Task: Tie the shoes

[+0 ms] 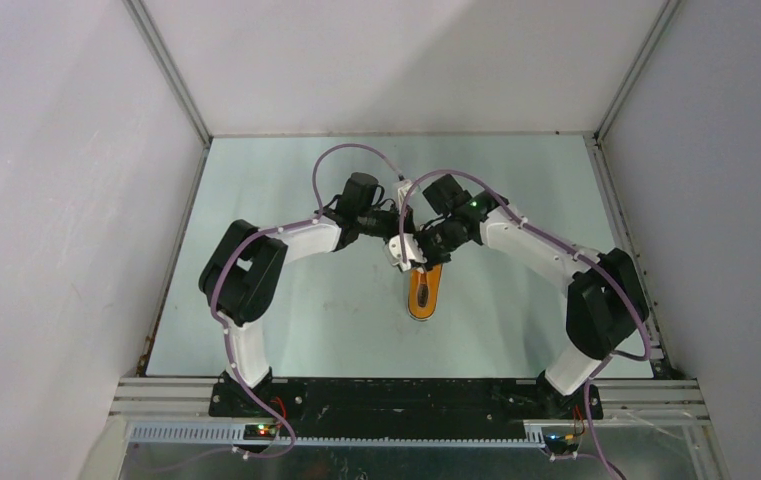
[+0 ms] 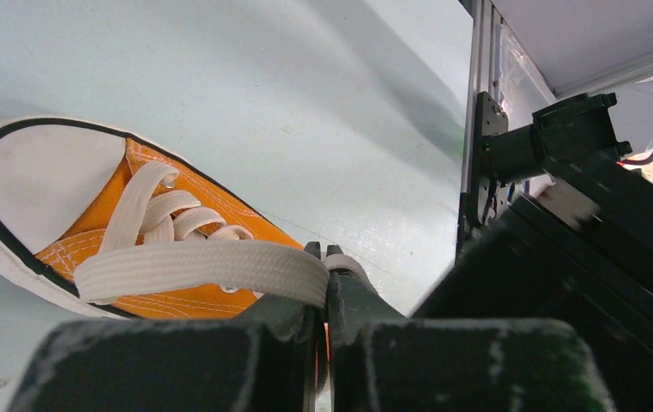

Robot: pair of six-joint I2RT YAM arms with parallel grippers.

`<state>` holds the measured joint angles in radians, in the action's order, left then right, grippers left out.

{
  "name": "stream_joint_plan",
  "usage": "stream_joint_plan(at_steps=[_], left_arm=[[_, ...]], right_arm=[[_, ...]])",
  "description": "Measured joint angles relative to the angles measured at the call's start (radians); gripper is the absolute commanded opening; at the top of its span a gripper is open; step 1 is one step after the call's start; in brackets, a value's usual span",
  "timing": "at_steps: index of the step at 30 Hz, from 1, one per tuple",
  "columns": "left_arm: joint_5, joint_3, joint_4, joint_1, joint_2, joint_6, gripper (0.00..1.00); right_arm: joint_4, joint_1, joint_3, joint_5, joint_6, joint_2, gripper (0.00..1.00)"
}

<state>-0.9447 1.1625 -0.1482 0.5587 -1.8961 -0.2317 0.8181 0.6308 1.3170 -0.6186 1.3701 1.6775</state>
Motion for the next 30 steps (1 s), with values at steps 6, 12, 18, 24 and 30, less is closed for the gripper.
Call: stream_joint_plan(at_steps=[6,12,18,24,30], left_arm=[[-0.014,0.000,-0.004,0.000,0.000,-0.005,0.07],[-0.021,0.000,-0.007,0.002,0.000,-0.006,0.07],[-0.021,0.000,-0.007,0.002,0.000,-0.006,0.06],[-0.022,0.000,-0.007,0.002,0.000,-0.008,0.06],[-0.028,0.000,-0.007,0.002,0.000,-0.015,0.06]], right_arm=[[0.001,0.047,-0.001,0.018,0.003,-0.033,0.00],[-0.025,0.047,-0.052,0.051,0.040,-0.037,0.00],[-0.040,0.047,-0.082,0.080,0.091,-0.037,0.00],[-0.067,0.048,-0.084,0.085,0.113,-0.045,0.00],[-0.071,0.048,-0.084,0.106,0.175,-0.055,0.00]])
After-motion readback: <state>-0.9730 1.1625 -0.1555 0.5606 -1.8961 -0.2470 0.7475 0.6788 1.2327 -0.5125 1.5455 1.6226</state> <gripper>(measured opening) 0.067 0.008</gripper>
